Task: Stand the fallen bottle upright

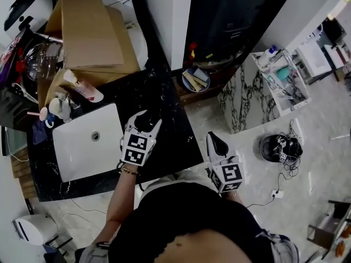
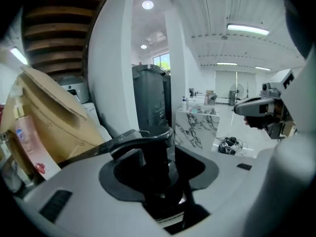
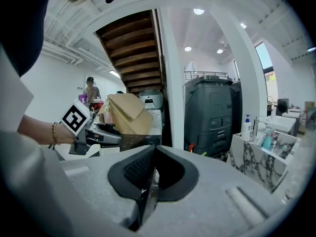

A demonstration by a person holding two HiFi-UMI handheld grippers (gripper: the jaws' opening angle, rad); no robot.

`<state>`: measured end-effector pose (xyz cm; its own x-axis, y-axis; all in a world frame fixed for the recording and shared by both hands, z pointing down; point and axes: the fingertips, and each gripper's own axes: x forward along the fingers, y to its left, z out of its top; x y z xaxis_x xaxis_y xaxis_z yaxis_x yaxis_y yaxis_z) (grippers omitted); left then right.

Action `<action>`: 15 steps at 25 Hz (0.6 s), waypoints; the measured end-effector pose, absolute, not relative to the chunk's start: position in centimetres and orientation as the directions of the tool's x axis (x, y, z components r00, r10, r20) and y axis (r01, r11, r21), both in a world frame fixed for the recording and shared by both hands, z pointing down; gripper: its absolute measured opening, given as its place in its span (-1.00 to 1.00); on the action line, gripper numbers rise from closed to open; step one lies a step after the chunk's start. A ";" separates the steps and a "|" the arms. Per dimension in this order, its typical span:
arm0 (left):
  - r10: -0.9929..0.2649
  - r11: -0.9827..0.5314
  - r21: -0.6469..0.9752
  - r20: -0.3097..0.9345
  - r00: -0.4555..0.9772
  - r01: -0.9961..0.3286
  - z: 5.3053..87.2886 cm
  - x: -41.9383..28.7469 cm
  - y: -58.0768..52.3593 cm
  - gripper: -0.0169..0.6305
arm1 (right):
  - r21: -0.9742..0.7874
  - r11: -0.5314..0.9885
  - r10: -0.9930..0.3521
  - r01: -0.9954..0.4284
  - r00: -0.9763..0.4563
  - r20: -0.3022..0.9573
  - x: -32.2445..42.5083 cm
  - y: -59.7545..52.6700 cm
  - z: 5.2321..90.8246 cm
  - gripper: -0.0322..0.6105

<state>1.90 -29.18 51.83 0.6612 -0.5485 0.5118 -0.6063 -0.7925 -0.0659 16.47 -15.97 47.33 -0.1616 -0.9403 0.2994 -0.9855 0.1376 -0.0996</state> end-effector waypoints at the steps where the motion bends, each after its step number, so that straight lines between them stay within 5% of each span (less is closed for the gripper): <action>1: -0.571 -0.777 -0.056 0.481 0.665 -0.626 51.8 1.8 -29.4 -0.31 | -0.099 0.139 -0.940 -0.985 -0.163 0.300 16.4 -16.0 47.4 -0.89; 8: -0.684 -0.720 -0.104 0.274 0.676 -0.686 50.3 1.4 -29.6 -0.31 | -0.095 0.141 -0.939 -0.985 -0.163 0.303 16.0 -16.2 47.1 -0.89; 15: -0.679 -0.727 -0.150 0.299 0.670 -0.670 52.0 1.6 -28.9 -0.31 | -0.094 0.157 -0.936 -0.983 -0.179 0.304 15.5 -16.3 47.0 -0.89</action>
<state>1.65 -28.87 51.97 0.6703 -0.6790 0.2994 -0.6696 -0.7273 -0.1504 15.47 -16.33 47.03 -0.1788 -0.9356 0.3044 -0.9831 0.1572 -0.0941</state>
